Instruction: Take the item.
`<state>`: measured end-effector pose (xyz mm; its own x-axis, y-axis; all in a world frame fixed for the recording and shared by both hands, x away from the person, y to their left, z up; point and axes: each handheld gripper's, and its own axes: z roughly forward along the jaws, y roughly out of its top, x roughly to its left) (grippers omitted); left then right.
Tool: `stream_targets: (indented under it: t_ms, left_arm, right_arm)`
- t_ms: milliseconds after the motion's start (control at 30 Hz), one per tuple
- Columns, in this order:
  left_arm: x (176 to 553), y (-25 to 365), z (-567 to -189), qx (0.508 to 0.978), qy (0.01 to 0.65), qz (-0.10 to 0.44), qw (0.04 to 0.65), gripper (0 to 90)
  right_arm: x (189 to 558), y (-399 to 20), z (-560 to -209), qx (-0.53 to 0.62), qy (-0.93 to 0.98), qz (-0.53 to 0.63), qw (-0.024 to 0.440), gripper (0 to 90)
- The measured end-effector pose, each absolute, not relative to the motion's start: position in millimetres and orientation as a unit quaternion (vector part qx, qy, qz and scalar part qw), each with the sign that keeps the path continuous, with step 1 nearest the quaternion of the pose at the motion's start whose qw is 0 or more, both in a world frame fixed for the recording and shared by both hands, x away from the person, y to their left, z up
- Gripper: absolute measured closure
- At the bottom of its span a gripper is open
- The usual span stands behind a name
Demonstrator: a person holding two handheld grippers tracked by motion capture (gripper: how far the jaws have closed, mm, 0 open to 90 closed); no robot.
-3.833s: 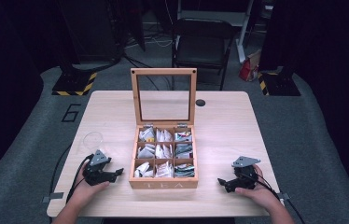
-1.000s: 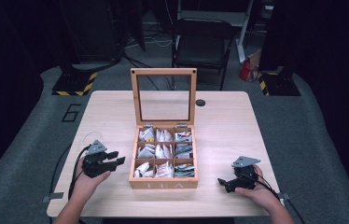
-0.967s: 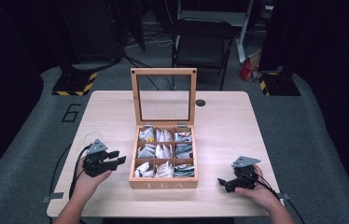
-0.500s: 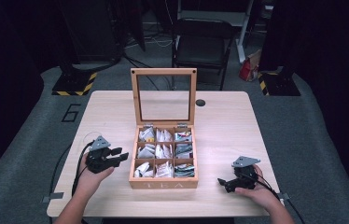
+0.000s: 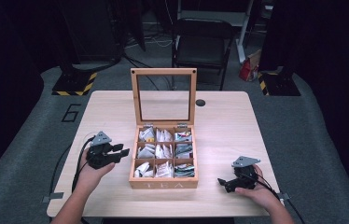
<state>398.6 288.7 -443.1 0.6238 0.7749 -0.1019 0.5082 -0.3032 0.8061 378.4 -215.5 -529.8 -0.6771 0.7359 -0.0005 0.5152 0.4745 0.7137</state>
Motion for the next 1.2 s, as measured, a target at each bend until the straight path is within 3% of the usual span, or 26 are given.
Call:
stream_targets:
  t_ms: [1200]
  left_arm:
    - [400,253,-446,0.809,0.371,0.121,0.44,68.7]
  right_arm:
    - [379,-216,-530,0.369,0.845,0.354,0.156,0.0]
